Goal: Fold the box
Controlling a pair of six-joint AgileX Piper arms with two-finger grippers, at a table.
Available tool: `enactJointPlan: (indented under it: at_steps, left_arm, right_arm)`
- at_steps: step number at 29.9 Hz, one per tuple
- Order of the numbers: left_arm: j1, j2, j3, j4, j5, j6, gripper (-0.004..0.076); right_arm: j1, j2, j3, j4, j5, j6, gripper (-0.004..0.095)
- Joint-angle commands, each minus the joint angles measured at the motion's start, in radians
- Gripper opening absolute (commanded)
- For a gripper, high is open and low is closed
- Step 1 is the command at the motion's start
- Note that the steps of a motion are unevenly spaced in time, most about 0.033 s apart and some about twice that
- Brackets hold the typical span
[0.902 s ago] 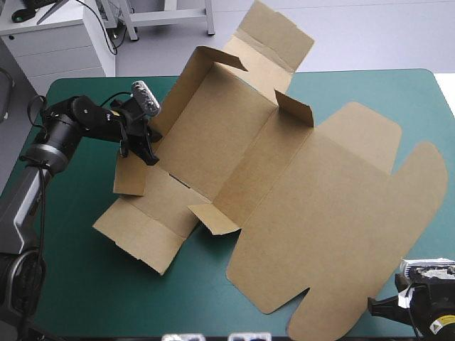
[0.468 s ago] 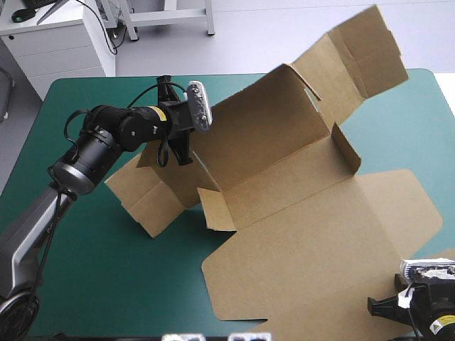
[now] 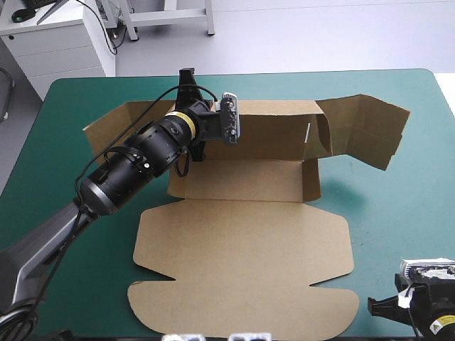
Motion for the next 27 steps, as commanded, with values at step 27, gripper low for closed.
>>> enactJointPlan:
  at_steps: [27]
  left_arm:
    - [-0.245,-0.022,0.273,0.878,0.106,-0.769,-0.0008]
  right_arm:
    - [0.001,0.286,-0.323,0.027,-0.138,0.058,-0.0014]
